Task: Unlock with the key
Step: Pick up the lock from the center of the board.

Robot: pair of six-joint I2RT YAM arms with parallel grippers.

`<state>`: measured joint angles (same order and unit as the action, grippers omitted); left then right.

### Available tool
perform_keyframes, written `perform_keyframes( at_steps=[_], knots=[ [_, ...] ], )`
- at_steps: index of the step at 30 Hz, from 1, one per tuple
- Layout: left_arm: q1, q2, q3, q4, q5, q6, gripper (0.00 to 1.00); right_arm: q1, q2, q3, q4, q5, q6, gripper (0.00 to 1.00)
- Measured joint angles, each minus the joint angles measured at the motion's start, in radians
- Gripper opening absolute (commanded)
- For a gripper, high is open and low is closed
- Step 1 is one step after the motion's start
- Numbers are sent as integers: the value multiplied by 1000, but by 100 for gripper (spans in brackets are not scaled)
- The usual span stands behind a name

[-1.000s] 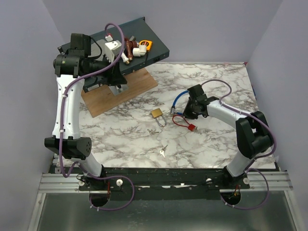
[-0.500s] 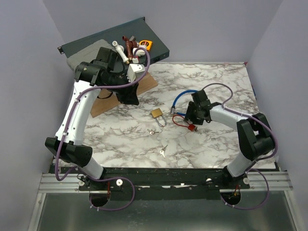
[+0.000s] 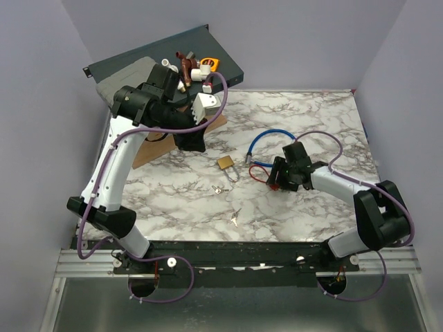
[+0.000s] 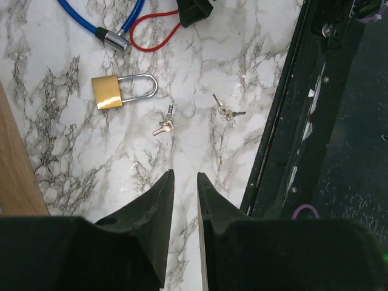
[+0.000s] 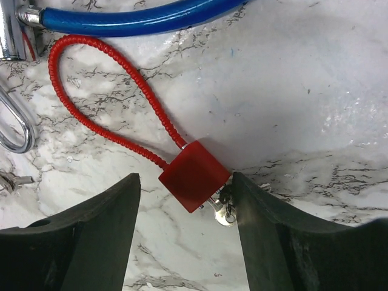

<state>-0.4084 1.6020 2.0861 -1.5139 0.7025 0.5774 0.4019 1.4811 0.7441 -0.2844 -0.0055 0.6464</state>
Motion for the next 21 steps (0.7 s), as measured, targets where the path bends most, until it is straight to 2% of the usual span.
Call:
perform_keyframes(
  at_steps=[7,16,21],
  knots=[
    [-33,39,36,-19,-30,-6,22,9,0,0,4,5,-13,63],
    [-45,59,94,-40,-39,1,22,51,34,28,-2,82,-46,52],
    [-45,64,100,-40,-40,11,21,121,42,31,-1,145,-62,40]
  ],
)
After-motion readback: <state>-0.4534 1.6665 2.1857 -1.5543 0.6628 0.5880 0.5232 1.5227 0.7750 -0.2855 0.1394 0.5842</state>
